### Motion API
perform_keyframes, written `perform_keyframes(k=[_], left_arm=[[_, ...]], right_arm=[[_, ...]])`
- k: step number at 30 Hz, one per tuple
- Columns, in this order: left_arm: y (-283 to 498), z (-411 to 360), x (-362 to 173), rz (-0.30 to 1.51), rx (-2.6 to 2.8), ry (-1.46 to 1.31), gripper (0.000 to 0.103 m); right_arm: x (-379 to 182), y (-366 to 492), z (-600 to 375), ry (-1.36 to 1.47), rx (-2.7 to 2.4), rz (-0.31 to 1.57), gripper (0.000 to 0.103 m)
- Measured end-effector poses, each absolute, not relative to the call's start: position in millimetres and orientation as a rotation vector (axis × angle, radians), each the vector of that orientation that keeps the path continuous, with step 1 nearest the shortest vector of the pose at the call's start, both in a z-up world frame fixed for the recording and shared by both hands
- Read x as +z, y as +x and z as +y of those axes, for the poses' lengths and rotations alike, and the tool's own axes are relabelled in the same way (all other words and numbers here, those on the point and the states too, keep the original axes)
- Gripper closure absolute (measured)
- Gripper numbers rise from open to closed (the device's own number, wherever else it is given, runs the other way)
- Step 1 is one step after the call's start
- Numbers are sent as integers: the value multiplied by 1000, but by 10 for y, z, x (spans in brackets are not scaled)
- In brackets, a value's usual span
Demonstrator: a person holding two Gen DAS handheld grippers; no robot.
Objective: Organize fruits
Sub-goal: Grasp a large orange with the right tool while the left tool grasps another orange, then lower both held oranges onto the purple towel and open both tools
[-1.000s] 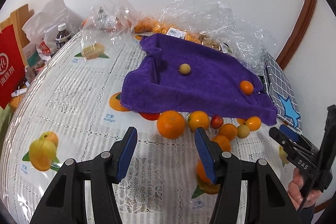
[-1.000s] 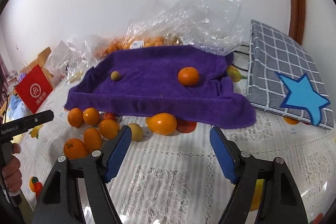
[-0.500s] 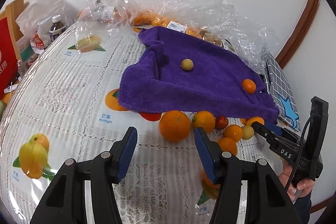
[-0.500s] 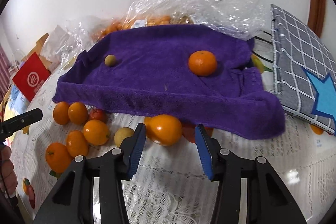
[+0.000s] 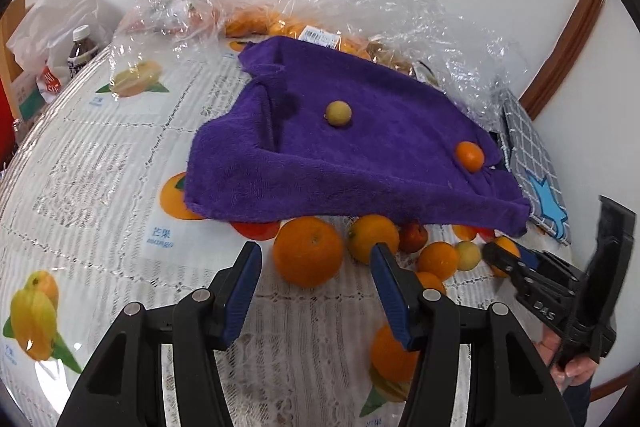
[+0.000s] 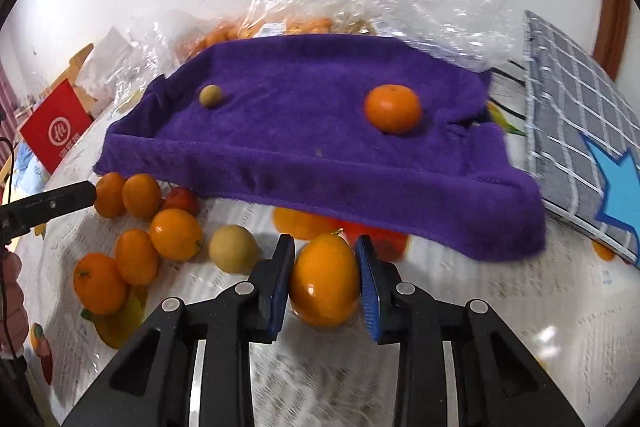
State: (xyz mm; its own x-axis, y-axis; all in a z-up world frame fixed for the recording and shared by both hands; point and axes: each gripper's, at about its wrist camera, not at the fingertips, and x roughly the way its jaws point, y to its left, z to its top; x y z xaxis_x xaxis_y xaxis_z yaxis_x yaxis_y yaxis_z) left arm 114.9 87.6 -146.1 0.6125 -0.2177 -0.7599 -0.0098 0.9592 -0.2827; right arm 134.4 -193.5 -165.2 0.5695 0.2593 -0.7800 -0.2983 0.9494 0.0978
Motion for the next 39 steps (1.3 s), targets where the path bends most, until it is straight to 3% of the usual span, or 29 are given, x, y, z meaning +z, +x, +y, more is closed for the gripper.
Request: perform_keyframes(k=[4, 10, 27, 39], left_arm=[[1189, 864, -1538, 916, -103, -279, 51], [1208, 841, -1586, 900, -98, -255, 64], [1149, 1067, -1207, 809, -83, -276, 65], [1663, 1078, -875, 768, -99, -297, 65]], right_arm=[[-1670, 1252, -2067, -46, 312, 917, 71], [-1668, 1185, -2054, -87, 306, 903, 71], [-1274, 1186, -2261, -35, 246, 809, 71], [-1030, 1806, -2097, -17, 279, 773, 71]])
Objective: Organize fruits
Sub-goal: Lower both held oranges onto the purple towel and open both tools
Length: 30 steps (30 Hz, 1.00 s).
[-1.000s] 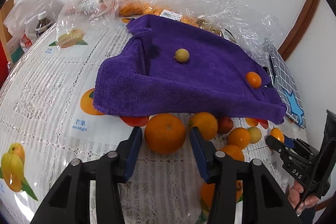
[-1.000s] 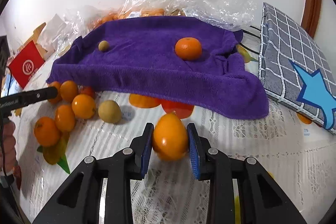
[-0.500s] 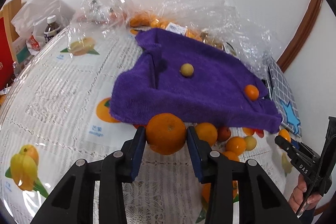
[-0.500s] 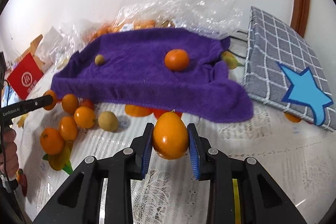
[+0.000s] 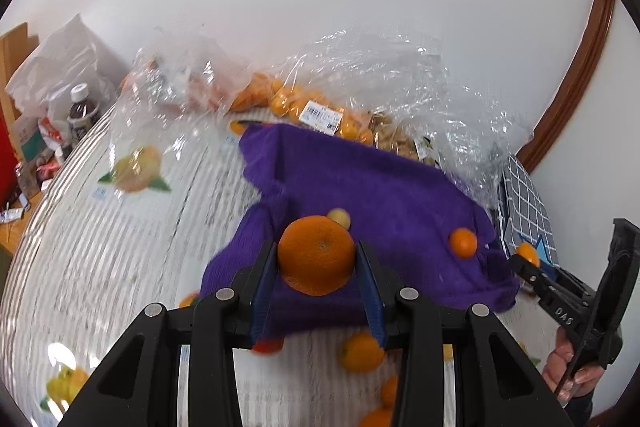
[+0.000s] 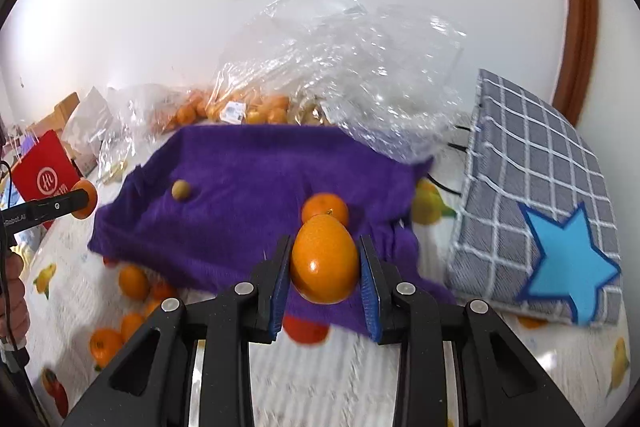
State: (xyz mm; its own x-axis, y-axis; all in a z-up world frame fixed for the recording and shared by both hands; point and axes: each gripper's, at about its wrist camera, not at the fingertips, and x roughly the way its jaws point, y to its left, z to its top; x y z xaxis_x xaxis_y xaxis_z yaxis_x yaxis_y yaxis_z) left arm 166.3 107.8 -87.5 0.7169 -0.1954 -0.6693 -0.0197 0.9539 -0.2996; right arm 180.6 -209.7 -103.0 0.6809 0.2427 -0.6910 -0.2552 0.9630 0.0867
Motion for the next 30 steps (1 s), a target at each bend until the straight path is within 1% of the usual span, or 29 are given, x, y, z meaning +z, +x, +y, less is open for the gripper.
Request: perform_keyframes(k=[7, 15, 24, 30], left_arm=[[2051, 955, -1038, 818, -123, -297, 65], [2320, 849, -1380, 922, -127, -286, 65], [2323, 804, -1436, 906, -141, -256, 65], [2306, 751, -1445, 909, -140, -203, 65]], right_arm=[[-1330, 2201, -1878, 7, 315, 858, 71], [-1488, 2276, -1786, 35, 378, 899, 71], [-1681, 2295, -1666, -44, 364, 915, 71], [-1696, 2300, -1662, -41, 360, 917, 71]])
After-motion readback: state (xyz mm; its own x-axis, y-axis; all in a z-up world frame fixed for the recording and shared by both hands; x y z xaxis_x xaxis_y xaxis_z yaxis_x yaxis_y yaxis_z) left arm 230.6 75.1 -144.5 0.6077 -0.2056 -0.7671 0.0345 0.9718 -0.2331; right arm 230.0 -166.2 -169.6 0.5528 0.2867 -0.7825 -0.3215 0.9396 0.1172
